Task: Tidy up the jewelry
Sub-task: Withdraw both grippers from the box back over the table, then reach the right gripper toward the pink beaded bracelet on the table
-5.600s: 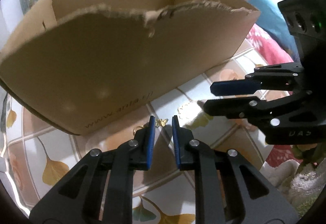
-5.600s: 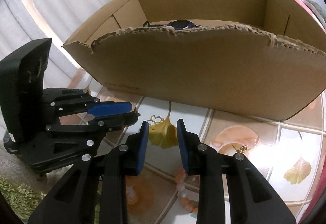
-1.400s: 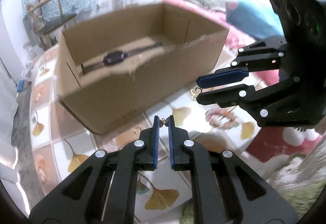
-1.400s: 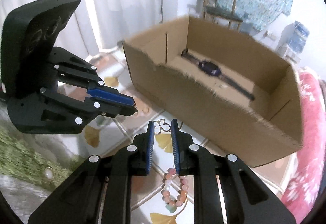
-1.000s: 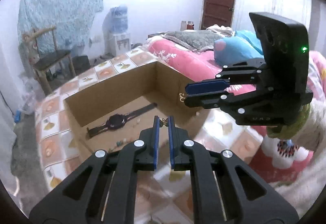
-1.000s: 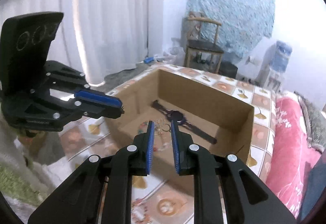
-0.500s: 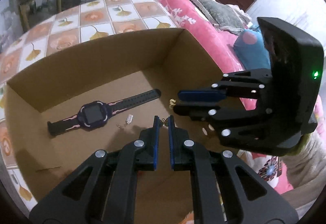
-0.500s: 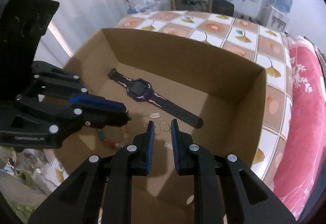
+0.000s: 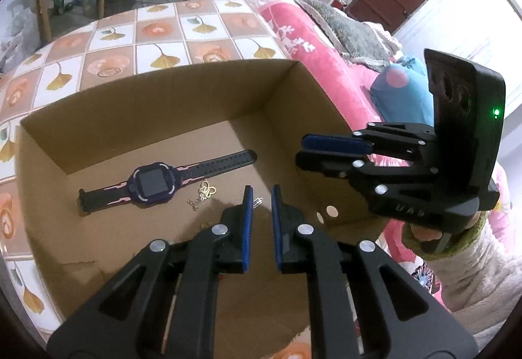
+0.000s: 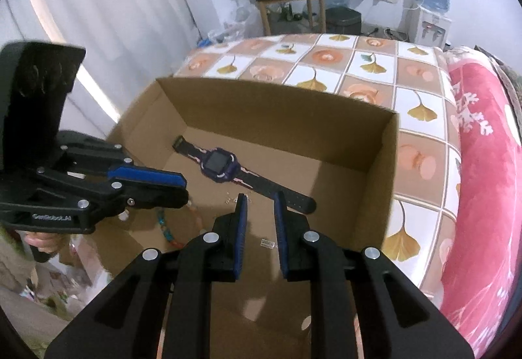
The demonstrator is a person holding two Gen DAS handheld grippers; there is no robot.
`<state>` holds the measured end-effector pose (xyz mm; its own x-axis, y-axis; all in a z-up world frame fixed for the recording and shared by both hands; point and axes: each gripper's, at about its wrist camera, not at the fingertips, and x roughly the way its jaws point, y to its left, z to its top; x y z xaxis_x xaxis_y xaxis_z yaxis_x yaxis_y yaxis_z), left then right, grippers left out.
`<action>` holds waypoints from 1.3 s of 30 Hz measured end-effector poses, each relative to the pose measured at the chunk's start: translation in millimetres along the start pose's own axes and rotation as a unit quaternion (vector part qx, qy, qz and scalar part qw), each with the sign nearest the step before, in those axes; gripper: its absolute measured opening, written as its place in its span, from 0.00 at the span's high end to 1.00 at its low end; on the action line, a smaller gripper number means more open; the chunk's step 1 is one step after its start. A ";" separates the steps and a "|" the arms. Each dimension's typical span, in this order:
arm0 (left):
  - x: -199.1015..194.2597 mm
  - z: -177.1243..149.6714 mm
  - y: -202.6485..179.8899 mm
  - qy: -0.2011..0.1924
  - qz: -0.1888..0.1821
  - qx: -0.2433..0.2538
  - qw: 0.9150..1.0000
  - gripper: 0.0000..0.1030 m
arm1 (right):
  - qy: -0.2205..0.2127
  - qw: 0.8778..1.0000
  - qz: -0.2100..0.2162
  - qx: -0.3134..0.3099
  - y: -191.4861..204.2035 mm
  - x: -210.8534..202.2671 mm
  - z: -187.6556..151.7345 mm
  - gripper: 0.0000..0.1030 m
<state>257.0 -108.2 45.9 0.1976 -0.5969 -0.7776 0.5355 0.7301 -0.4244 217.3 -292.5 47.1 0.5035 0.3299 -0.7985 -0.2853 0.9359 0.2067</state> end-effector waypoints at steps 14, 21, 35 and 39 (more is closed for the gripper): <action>-109.1 -59.6 -9.8 -0.125 0.042 0.008 0.991 0.65 | -0.111 0.992 0.009 0.052 18.2 -95.2 -50.4 0.71; -142.6 -129.9 -14.2 -0.167 0.106 0.023 0.980 0.42 | -0.132 0.988 -0.004 0.078 40.9 -109.5 -109.3 0.59; -50.2 -207.8 -17.0 -0.067 0.179 0.061 0.980 0.40 | -0.015 0.995 0.005 0.095 91.8 -14.1 -181.9 0.58; -35.5 -207.2 -19.3 -0.066 0.166 0.077 0.981 0.41 | -0.006 0.996 -0.016 0.090 97.6 -7.8 -186.7 0.58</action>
<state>69.5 -32.2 -14.4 0.4807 -0.3801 -0.7902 0.5398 0.8385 -0.0750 33.2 -226.9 -32.0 0.5202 0.2993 -0.7999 -0.1181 0.9528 0.2797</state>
